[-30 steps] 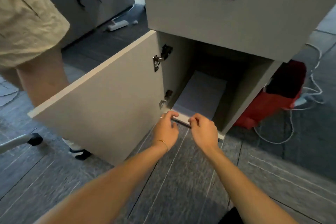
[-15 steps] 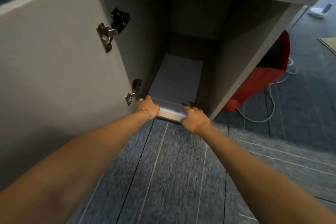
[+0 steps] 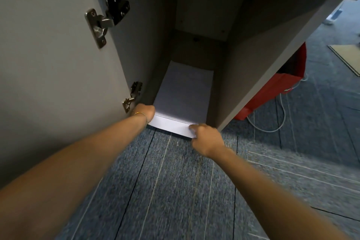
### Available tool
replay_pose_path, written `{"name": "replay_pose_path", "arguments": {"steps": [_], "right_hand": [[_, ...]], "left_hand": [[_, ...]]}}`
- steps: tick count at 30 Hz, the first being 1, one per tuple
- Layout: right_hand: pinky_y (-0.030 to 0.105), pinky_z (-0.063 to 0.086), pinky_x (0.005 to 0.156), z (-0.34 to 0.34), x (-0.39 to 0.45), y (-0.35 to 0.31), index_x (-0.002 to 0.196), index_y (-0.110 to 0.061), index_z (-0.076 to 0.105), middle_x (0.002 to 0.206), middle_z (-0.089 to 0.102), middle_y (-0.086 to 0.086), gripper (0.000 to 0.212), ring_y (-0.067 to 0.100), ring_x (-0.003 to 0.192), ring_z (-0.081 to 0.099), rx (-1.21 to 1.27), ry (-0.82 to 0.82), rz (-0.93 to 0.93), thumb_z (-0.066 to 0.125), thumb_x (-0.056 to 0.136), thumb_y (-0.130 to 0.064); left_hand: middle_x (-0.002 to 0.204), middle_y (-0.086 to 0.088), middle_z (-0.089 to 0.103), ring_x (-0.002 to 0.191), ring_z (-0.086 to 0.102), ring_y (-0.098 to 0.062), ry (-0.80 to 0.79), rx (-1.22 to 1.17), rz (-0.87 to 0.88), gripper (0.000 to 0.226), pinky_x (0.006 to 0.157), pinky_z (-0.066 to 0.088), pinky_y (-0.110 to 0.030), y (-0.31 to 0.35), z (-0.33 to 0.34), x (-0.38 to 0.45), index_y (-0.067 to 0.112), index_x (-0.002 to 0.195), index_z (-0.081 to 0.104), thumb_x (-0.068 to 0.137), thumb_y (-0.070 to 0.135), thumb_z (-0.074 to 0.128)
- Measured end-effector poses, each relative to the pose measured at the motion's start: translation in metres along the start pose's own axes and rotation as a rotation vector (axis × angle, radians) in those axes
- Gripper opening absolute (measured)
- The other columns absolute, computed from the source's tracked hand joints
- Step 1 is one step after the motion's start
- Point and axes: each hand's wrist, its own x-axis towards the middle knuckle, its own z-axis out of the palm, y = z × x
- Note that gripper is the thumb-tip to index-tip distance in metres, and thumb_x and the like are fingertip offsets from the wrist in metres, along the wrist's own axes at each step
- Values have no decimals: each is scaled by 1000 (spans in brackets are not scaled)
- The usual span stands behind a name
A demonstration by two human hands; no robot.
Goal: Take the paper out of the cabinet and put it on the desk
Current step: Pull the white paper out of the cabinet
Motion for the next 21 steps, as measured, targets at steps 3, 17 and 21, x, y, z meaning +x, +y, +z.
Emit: {"name": "replay_pose_path", "arguments": {"steps": [3,17,21], "right_hand": [[45,50,105,-1,11,1,149,-19,49,146,51,18,56,39,127,55,88,82,88,54,93,-19],[42,52,106,14,-7,8,127,-18,72,143,63,11,43,32,125,62,193,7,72,52,90,-10],[39,62,78,22,-16,15,96,-12,73,96,76,11,29,27,80,71,424,190,367,47,101,-23]], "left_hand": [[130,-25,62,117,61,-43,-19,-4,6,49,98,51,-42,-4,2,-8,-5,124,61,87,21,45],[102,-8,67,81,65,-23,-289,-243,-97,27,79,61,-40,-26,-8,-18,8,109,62,95,31,62],[131,-12,60,95,68,-27,-350,-250,-9,31,84,61,-44,-28,-16,-23,9,129,51,99,14,56]]}}
